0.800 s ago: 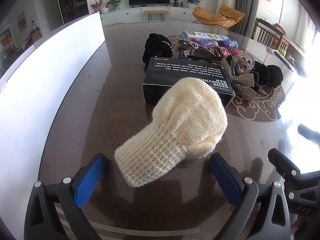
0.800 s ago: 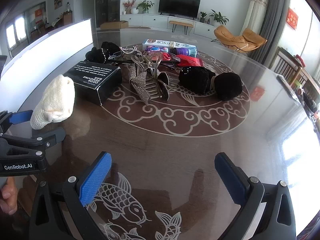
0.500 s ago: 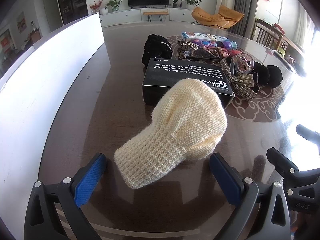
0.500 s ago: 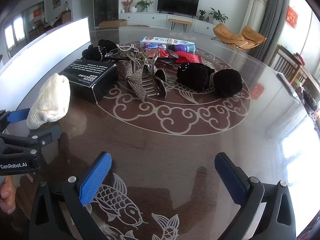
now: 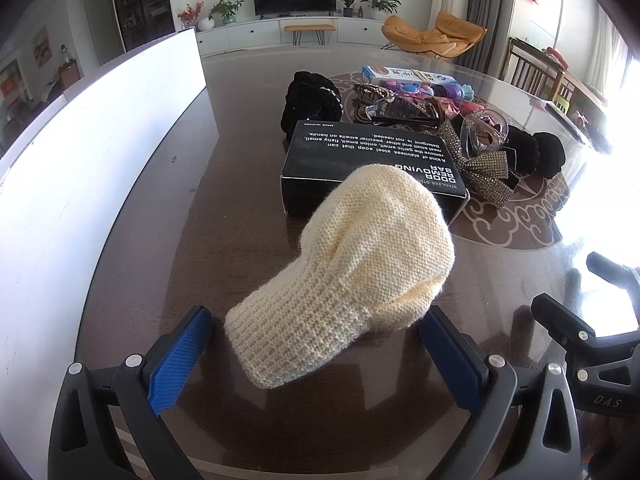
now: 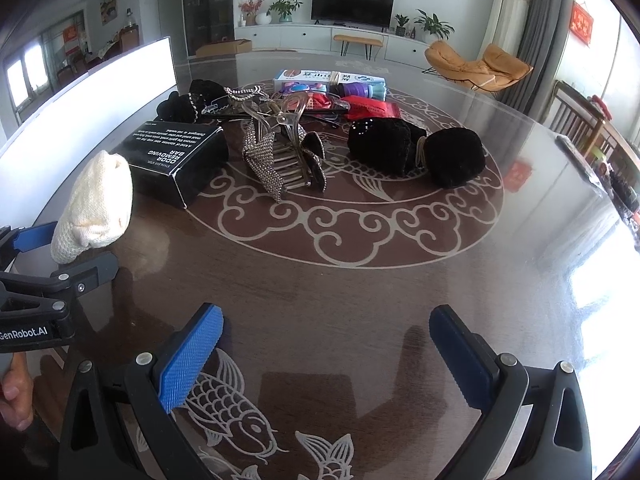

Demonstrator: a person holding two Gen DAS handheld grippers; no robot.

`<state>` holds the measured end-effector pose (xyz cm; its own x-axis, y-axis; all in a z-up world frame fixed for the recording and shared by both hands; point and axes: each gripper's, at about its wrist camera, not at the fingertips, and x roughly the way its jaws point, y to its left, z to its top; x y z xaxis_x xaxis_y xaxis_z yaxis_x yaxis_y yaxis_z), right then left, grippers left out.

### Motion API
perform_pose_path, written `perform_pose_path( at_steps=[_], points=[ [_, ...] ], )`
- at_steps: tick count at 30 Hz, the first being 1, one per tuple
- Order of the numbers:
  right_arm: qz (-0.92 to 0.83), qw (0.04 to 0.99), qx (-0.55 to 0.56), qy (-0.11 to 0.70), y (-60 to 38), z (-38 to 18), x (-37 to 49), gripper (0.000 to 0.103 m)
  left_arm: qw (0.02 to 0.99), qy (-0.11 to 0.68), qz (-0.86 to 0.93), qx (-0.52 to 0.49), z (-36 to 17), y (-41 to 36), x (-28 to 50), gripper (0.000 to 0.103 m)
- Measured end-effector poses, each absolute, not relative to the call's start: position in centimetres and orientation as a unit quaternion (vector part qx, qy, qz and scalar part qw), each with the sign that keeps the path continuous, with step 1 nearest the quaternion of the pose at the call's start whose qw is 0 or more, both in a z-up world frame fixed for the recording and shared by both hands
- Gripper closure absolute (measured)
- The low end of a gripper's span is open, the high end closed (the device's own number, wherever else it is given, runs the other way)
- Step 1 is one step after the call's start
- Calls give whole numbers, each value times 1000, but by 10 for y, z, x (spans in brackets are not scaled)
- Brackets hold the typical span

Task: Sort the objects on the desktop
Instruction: 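Hold the cream knitted glove in the left gripper above the table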

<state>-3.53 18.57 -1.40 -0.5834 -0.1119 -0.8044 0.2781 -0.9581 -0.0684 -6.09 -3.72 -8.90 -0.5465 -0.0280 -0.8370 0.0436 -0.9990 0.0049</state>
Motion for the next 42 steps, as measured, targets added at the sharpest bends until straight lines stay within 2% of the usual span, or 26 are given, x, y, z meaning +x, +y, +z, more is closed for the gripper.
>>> perform_pose_path(
  at_steps=[9, 42],
  points=[
    [-882, 116, 453, 66, 193, -17, -60, 0, 34, 16, -883, 468, -88, -39, -95, 0],
    [-881, 120, 452, 67, 192, -17, -64, 0, 41, 18, -886, 462, -92, -38, -94, 0]
  ],
)
